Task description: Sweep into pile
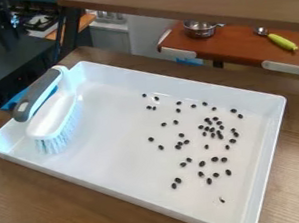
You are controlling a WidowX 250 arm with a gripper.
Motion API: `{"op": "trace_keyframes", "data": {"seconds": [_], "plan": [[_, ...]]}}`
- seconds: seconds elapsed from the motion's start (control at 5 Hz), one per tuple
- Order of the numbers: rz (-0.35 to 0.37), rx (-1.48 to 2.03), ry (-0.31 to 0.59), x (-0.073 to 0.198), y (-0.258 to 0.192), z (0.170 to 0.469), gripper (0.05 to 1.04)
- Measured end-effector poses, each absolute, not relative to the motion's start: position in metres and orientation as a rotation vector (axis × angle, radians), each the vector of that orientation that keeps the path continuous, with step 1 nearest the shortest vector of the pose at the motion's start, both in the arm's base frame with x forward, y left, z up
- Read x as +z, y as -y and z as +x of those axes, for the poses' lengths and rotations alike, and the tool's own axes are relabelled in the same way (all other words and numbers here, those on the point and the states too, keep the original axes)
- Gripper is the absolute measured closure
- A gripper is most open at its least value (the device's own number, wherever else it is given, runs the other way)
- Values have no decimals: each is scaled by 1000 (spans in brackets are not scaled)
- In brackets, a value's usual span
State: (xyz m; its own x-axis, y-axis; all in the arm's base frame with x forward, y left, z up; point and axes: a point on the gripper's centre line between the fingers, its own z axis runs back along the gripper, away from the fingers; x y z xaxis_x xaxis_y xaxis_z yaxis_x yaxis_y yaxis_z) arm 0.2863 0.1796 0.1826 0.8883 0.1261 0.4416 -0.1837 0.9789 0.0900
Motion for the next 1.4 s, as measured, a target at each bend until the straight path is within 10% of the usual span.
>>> {"op": "trace_keyframes", "data": {"seconds": [1.4], "plan": [[137,292,39,96,-161,308,77]]}}
